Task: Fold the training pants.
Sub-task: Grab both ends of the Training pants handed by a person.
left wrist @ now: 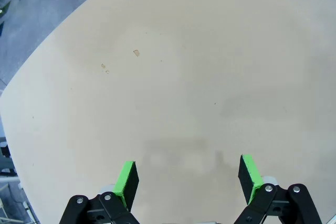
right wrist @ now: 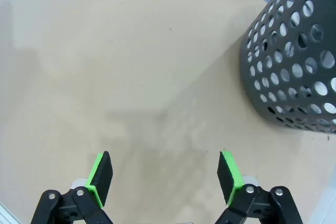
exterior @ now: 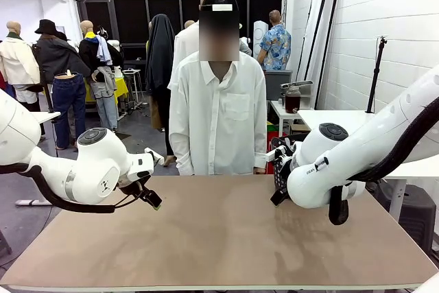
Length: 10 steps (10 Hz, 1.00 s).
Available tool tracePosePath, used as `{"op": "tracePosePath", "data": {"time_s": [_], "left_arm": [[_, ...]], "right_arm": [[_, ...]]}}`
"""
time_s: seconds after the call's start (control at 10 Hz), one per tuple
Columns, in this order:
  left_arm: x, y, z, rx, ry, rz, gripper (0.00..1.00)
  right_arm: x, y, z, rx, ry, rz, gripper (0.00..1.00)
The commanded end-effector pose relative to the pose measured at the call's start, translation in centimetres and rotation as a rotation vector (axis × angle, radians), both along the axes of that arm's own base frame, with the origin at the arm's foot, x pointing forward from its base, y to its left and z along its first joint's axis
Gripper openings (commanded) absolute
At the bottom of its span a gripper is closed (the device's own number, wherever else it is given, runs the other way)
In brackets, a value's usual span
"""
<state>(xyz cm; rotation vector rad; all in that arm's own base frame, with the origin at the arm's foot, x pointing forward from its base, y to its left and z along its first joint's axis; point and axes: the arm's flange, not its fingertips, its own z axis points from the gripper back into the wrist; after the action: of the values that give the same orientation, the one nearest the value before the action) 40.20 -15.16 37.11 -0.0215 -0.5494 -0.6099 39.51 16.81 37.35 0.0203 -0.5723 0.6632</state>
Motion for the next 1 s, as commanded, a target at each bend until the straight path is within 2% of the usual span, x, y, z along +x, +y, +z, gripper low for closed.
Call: {"op": "tracePosePath", "data": {"time_s": [0.0, 0.2, 0.4, 0.9], "left_arm": [[0.0, 0.1, 0.0, -0.001, 0.000, 0.002, 1.00], [-0.1, -0.1, 0.8, 0.009, -0.001, 0.003, 1.00], [-0.6, -0.3, 3.1, 0.001, -0.015, 0.005, 1.00], [-3.0, -1.2, 10.3, -0.025, 0.034, 0.013, 1.00]], "right_arm": [[0.0, 0.0, 0.0, 0.001, 0.000, 0.000, 1.00], [0.0, -0.3, 0.7, 0.005, 0.012, 0.001, 1.00], [-0.1, -0.8, 3.1, 0.027, 0.027, -0.001, 1.00], [-2.1, -1.4, 10.0, 0.055, 0.028, 0.033, 1.00]]}}
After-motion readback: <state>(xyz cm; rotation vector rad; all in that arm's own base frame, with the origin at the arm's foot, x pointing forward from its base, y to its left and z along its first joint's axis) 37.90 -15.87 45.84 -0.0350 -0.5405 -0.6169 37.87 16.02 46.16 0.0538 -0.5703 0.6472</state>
